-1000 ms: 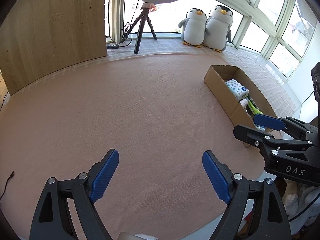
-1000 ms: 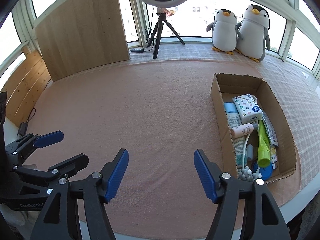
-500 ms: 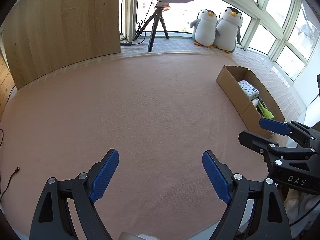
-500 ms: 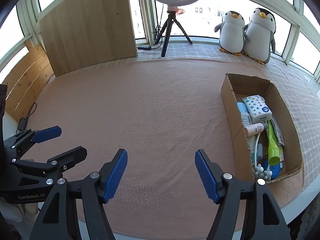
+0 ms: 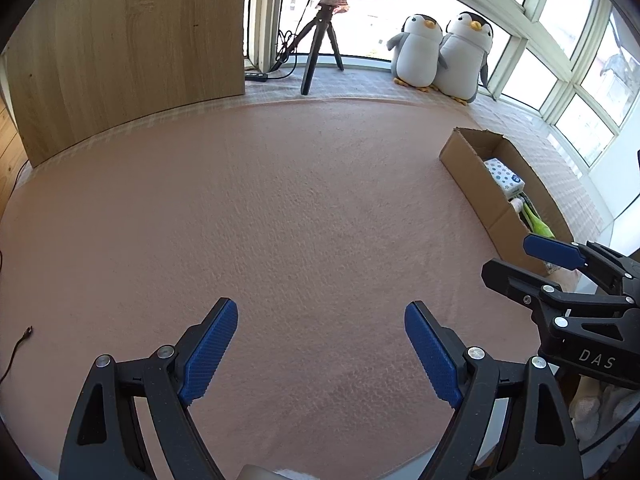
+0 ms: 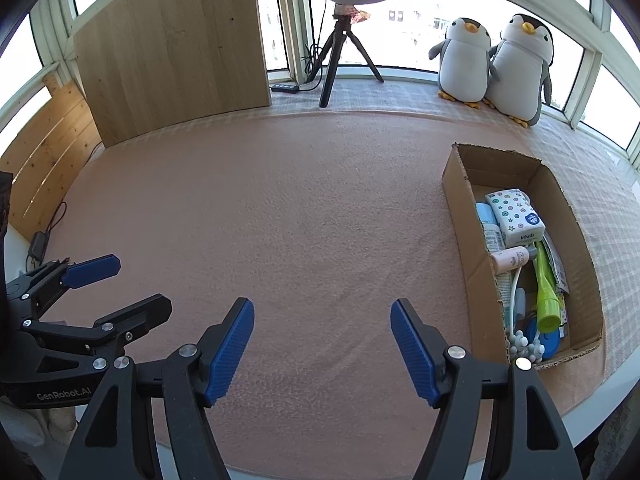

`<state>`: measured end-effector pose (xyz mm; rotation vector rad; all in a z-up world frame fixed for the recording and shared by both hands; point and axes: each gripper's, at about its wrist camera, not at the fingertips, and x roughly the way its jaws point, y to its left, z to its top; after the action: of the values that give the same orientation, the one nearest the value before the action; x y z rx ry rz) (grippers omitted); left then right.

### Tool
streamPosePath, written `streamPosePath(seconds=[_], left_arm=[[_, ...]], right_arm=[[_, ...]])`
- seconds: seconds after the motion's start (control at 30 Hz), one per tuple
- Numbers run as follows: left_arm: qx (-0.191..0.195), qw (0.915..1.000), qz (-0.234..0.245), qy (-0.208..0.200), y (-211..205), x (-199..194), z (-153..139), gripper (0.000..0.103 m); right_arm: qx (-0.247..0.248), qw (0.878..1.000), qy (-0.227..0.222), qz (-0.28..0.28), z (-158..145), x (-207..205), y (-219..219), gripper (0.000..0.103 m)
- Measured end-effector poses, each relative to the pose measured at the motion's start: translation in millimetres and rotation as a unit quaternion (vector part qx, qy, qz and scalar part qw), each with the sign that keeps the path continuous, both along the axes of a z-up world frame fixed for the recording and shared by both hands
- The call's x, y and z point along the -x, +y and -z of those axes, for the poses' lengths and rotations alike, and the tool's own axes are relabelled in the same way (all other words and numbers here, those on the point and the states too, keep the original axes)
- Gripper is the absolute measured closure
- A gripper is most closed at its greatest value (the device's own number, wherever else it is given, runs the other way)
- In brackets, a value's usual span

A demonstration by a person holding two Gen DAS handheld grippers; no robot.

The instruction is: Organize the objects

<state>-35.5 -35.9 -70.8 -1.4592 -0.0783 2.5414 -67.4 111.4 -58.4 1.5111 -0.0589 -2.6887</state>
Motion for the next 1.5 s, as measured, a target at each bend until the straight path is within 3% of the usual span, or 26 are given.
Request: streamPosePath(seconds=[1.5], left_arm=[[0.003,0.9999,0.004,-0.009,6.3,14.2,5.8,0.015]], right_arm=[[-0.005,1.0,-0.015,-0.001,7.6,9.8,11.2,0.034]])
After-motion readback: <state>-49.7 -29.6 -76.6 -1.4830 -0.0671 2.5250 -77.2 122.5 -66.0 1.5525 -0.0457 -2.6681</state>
